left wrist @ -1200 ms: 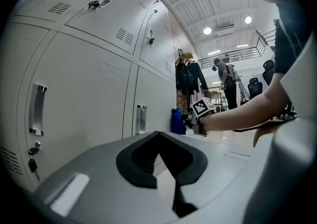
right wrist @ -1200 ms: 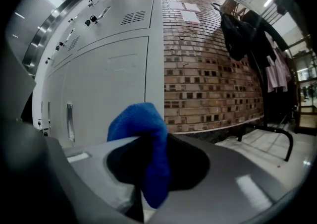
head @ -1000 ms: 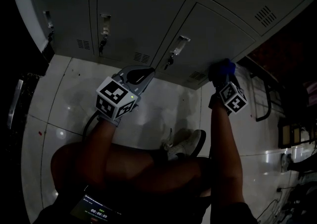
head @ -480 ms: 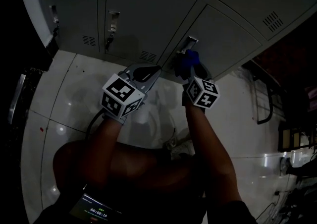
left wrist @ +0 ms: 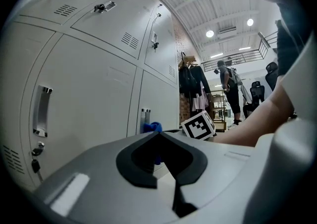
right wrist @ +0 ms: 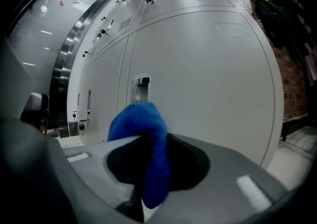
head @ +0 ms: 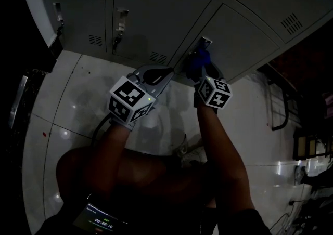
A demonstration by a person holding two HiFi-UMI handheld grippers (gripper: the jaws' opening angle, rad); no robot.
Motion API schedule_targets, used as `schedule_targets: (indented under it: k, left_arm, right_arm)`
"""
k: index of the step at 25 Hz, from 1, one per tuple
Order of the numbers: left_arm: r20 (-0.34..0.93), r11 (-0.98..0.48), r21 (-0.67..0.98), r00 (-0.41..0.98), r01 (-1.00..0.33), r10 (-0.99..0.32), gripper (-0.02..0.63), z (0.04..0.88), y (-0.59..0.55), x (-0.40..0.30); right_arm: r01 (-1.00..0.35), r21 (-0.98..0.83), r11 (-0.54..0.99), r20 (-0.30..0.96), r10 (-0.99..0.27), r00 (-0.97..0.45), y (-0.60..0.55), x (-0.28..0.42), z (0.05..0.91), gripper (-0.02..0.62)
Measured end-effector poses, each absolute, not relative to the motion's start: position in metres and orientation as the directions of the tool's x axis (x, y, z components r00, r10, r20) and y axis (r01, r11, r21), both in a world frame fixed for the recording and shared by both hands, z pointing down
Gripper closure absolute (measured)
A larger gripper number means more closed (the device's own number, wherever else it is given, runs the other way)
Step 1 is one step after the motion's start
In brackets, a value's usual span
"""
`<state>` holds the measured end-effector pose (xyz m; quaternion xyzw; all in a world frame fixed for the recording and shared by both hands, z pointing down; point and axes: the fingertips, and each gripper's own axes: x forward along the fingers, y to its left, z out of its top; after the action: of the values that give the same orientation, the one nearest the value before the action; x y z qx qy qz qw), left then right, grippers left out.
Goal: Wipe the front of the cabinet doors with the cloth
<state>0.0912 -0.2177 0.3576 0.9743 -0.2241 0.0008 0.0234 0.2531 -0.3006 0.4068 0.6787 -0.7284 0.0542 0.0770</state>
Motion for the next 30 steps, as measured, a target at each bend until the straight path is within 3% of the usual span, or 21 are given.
schedule_targets:
  k: [17, 23, 26, 30]
  left_arm:
    - [0.036, -0.906, 0.030, 0.906, -0.423, -0.422, 0.605, 0.363, -0.213, 0.097]
    - [0.040, -0.906, 0.026, 0.906, -0.423, -0.422, 0.605, 0.364, -0.214, 0.098]
    - [0.041, -0.906, 0.025, 0.906, -0.423, -0.422, 0.605, 0.364, -0.215, 0.098]
    - [0.043, -0.905, 0.024, 0.905, -0.425, -0.424, 0.606, 0.365, -0.216, 0.098]
  right_arm:
    - [-0.981, 0.027, -0.190, 0.219, -0.957, 0.191, -0.248, 0.407, 0.412, 0.518]
    - [-0.949, -0.104, -0.298, 0.229, -0.936, 0.269, -0.229, 0.447, 0.422, 0.518]
    - [-0.935, -0.136, -0.328, 0.230, -0.928, 0.293, -0.220, 0.455, 0.424, 0.518]
    - [-0.969, -0.080, -0.233, 0.201, -0.956, 0.213, -0.226, 0.417, 0.417, 0.518]
